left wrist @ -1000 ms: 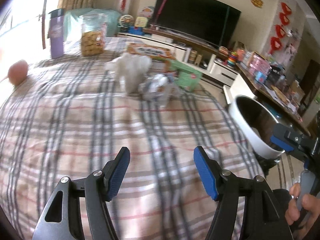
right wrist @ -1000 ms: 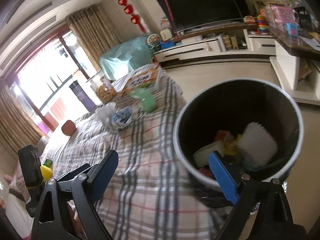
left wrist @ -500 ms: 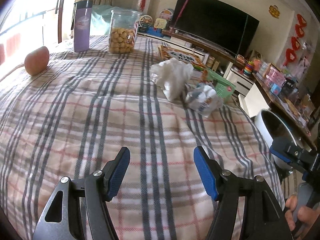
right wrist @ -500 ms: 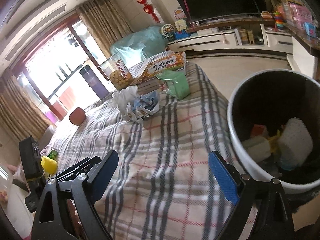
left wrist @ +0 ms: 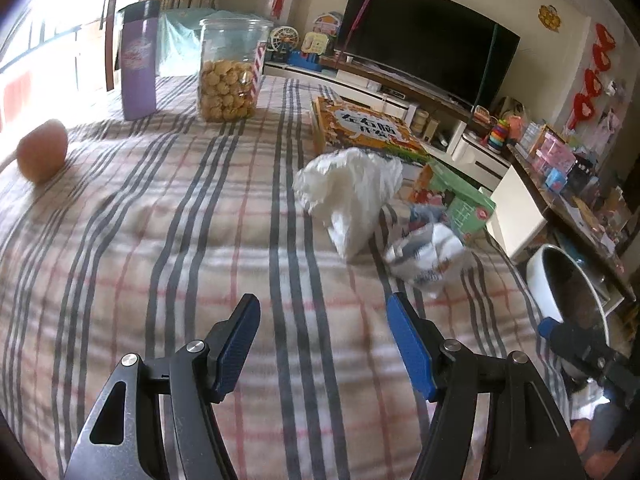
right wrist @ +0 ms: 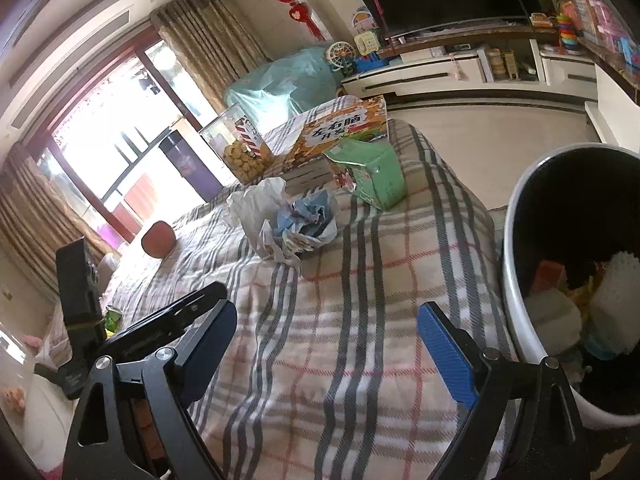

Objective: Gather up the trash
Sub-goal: 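Move both open grippers back over the bed toward the white plastic bag, then grasp the white plastic bag with the left gripper while the right gripper grasps the blue-white wrapper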

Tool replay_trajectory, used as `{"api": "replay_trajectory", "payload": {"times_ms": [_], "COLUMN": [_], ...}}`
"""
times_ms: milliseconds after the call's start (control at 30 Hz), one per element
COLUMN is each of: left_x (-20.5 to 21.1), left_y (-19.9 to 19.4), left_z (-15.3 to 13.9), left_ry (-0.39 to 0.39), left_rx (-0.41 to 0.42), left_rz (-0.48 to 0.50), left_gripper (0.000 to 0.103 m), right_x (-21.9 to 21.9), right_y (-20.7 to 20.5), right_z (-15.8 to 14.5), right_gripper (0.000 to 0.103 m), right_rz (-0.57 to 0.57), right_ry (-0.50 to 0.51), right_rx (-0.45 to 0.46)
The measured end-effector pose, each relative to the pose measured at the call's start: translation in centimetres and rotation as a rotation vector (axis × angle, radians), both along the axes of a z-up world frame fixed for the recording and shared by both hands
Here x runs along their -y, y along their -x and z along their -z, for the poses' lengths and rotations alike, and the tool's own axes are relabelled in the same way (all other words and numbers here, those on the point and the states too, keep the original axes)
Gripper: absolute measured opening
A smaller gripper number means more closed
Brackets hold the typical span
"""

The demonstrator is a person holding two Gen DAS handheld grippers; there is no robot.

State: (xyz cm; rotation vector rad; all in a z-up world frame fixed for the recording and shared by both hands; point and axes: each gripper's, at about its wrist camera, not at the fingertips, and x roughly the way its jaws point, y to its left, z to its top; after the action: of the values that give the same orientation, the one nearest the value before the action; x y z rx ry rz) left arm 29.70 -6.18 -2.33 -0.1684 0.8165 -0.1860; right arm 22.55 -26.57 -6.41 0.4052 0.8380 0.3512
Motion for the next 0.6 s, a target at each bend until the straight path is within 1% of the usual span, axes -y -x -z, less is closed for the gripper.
{"api": "replay_trajectory", "payload": {"times_ms": [200, 333, 367, 400, 433, 500, 533, 600], "left_x": [0.7, 1.2, 1.4, 1.6, 1.9, 2.1, 2.1, 1.8], "left_y": [-3.5, -5.5, -6.0, -6.1, -6.2, -7.0, -7.3, -7.2], "left_z": [0.4, 1.1, 1.3, 1.4, 1.6, 2.2, 2.4, 2.3], "left_ry": [0.008, 0.036, 0.033, 0.03, 0.026, 0.031, 0.042, 0.055], "left_rx": [0.004, 0.005, 0.009, 0.012, 0.01, -0.007, -0.015, -0.003], "left_rz": [0.016, 0.035, 0.041, 0.047, 0.056, 0.081, 0.092, 0.088], "left_gripper": [0.065, 0.064, 0.061, 0.052, 0.047, 0.016, 0.014, 0.011], "right_x": [0.0, -0.1, -0.2, -0.2, -0.3, -0.3, -0.4, -0.5], "right_y": [-1.4, -2.0, -2.2, -2.3, -2.5, -2.6, -2.8, -3.1], "right_z": [0.4, 0.7, 0.8, 0.9, 1.0, 1.0, 1.0, 1.0], "right_gripper": [0.093, 0.093, 0.093, 0.093, 0.093, 0.093, 0.093, 0.093], "right_rz": [-0.006, -0.011, -0.013, -0.014, -0.015, -0.016, -0.016, -0.017], "right_ry": [-0.016, -0.029, -0.029, -0.031, -0.033, -0.034, -0.033, -0.032], "right_rx": [-0.007, -0.009, -0.011, -0.013, -0.016, -0.018, -0.017, -0.018]}}
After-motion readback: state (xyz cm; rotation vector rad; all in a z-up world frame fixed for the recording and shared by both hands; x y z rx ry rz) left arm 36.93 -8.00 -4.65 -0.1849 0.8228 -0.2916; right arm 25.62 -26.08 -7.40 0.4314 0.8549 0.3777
